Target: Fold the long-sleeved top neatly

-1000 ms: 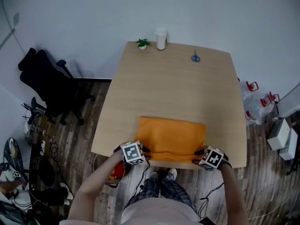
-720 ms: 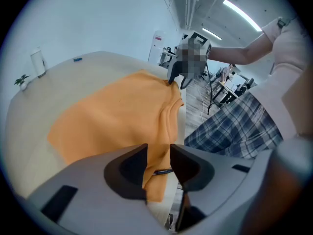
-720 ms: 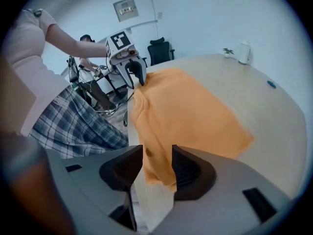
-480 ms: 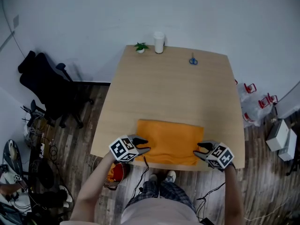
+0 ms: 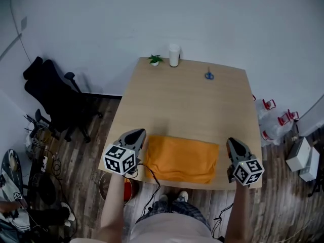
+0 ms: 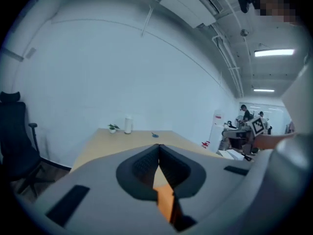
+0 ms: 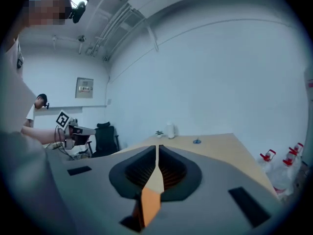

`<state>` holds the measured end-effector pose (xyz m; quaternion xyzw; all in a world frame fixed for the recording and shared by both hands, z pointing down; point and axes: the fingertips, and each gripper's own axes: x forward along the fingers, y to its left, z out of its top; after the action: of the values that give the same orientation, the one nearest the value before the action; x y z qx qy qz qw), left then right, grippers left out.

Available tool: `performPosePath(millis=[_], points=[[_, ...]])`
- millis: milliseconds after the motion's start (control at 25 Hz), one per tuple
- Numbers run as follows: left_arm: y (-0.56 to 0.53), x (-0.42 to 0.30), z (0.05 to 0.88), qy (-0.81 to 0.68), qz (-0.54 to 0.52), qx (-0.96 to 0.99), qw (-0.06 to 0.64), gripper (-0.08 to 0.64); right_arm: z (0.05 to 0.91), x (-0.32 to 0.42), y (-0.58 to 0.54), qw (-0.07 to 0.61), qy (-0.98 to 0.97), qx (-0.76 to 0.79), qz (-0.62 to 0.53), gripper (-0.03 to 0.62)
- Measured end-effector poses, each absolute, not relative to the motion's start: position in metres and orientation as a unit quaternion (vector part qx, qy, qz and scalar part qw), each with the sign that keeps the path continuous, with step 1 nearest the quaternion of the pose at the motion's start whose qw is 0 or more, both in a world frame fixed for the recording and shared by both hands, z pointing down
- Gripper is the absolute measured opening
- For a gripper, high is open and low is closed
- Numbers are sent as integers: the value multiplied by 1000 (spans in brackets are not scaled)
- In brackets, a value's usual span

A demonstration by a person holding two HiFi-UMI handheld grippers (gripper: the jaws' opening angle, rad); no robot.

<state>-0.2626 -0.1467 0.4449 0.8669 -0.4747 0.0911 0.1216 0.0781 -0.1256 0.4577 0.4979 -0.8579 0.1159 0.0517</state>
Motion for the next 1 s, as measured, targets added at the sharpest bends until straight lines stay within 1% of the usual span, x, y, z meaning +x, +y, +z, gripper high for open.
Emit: performPosePath(millis=[120, 320, 400, 600, 1000], points=[[-146, -274, 420, -515, 65, 850, 89, 3, 440, 84, -124, 29, -840, 535, 87, 9], [-133, -276, 384, -559, 51, 828, 18, 2, 410, 94, -113, 5, -812, 583, 29, 9], [-130, -278, 372, -570, 40, 821, 2, 2, 400, 98, -109, -7, -802, 597, 13, 9], [-127, -279, 362, -578, 15, 816, 3, 2, 389, 111, -104, -36, -783, 621, -1, 8], [-124, -281, 375, -582, 17, 813, 14, 0, 395, 122, -106, -24, -769, 638, -3, 6]])
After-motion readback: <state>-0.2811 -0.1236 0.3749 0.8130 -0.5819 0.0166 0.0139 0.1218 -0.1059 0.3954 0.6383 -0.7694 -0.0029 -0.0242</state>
